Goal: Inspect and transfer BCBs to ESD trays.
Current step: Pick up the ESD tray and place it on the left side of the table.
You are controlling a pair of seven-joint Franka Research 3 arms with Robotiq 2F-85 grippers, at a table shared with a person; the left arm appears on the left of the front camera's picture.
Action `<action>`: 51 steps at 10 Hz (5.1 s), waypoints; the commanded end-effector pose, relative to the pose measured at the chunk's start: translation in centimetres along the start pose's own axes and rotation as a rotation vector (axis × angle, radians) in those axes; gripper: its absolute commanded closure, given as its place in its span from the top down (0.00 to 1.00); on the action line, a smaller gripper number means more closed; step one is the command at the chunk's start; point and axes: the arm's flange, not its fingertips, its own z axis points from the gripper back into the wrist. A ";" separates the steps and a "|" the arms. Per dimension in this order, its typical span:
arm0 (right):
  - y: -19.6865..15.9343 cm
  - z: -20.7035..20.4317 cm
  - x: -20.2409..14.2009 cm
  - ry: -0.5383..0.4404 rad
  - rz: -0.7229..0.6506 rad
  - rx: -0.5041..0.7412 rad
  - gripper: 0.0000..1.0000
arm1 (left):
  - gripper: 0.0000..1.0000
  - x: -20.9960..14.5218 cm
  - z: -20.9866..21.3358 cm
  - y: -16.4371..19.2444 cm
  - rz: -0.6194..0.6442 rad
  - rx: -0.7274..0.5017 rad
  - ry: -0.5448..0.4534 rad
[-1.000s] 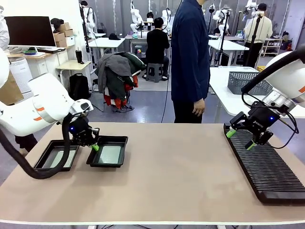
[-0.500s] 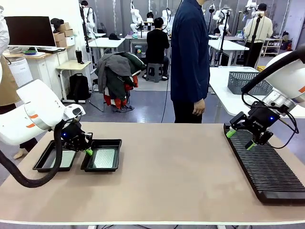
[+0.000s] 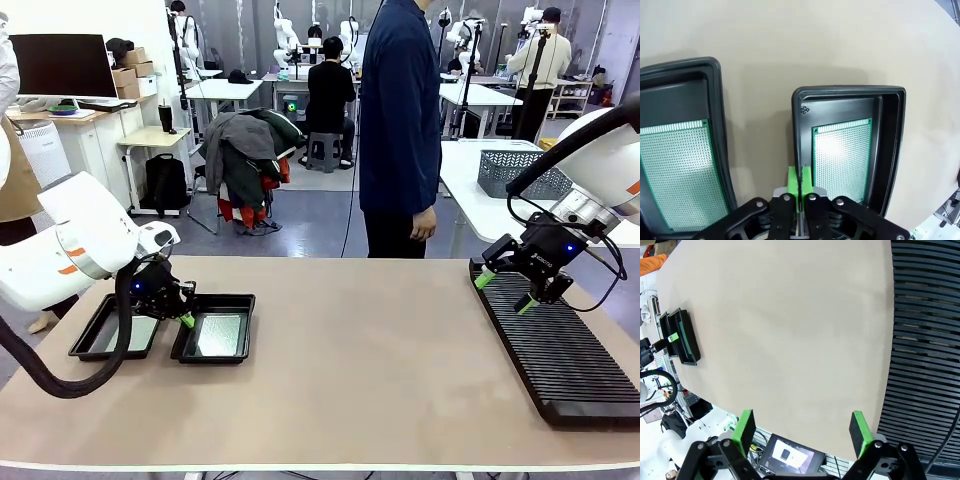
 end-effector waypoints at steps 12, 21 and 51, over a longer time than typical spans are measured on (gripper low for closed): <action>0.2 -0.1 0.0 -0.018 -0.016 -0.003 1.00 | 0.04 0.2 -0.8 -0.4 -0.008 0.004 0.010; 0.2 -0.1 0.0 -0.018 -0.016 -0.003 1.00 | 0.50 0.6 0.0 -1.0 0.011 0.049 0.003; 0.2 -0.1 0.0 -0.018 -0.016 -0.003 1.00 | 1.00 -0.7 11.1 -8.9 -0.097 0.378 0.057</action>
